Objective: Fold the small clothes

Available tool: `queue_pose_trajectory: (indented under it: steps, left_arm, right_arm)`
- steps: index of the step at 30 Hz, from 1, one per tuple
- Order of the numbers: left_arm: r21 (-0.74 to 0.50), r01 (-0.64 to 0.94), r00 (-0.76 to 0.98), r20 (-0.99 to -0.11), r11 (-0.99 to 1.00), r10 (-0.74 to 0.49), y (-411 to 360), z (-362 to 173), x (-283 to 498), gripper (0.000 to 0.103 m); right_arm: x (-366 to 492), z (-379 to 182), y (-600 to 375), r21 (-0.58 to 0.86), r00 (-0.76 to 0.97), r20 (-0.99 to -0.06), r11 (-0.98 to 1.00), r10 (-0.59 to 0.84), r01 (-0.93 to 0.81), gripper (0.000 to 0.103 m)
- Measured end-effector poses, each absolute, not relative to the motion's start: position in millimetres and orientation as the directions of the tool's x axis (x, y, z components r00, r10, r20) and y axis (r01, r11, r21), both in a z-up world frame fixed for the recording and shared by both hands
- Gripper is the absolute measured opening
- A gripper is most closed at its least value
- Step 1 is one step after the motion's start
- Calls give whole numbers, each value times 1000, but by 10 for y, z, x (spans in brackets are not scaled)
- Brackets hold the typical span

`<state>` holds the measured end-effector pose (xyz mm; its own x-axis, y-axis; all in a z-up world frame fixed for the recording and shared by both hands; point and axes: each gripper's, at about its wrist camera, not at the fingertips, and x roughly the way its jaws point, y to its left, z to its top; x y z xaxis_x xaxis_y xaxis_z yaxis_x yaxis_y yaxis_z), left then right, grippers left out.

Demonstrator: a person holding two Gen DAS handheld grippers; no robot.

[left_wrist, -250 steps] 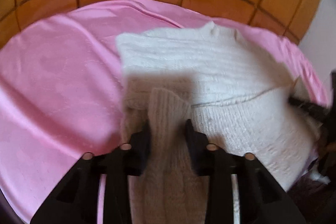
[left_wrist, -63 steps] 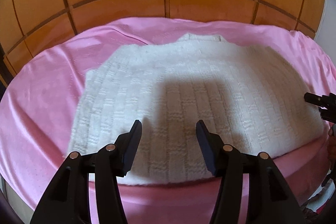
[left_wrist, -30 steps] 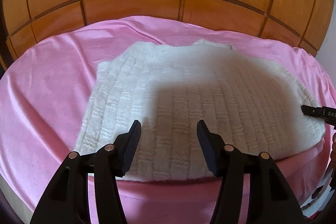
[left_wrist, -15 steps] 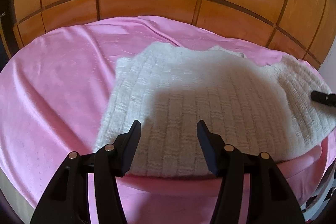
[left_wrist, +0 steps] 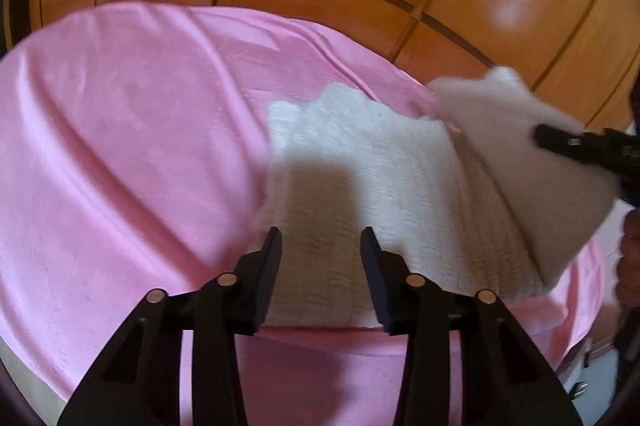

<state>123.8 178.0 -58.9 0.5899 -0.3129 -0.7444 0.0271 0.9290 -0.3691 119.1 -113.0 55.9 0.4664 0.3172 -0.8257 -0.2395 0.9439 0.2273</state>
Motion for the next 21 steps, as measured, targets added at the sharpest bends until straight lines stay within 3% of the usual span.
queue_pose_trajectory:
  steps: [4,9,12,15,18,21]
  left_arm:
    - [-481,-2,580,-715,877,-391,2062,-653,1257,38]
    - [-525,-3,578,-695,851,-426,2145,-666,1293,42]
    - [-593,2,563,-664,805,-491,2163,-673,1361,51]
    - [-642,17,546,-636,766,-545,2134,-662,1424,55]
    - [-697,32,517,-602,717,-608,2088,-657,1492,58]
    - [-753,39,469,-566,656,-678,1998,-680,1550,64]
  right_arm:
    - [1264,275,-571,237,398,-849,924,347,-299,17]
    - [1110,155,-190,235,357,-843,871,403,-431,18]
    - [1020,180,-266,336,320,-797,815,513,-471,30]
    - [888,334,-583,435,349,-717,779,603,-452,54]
    - [697,453,-990,456,404,-682,787,610,-416,55]
    - [468,438,-1444,410,469,-704,844,534,-346,55]
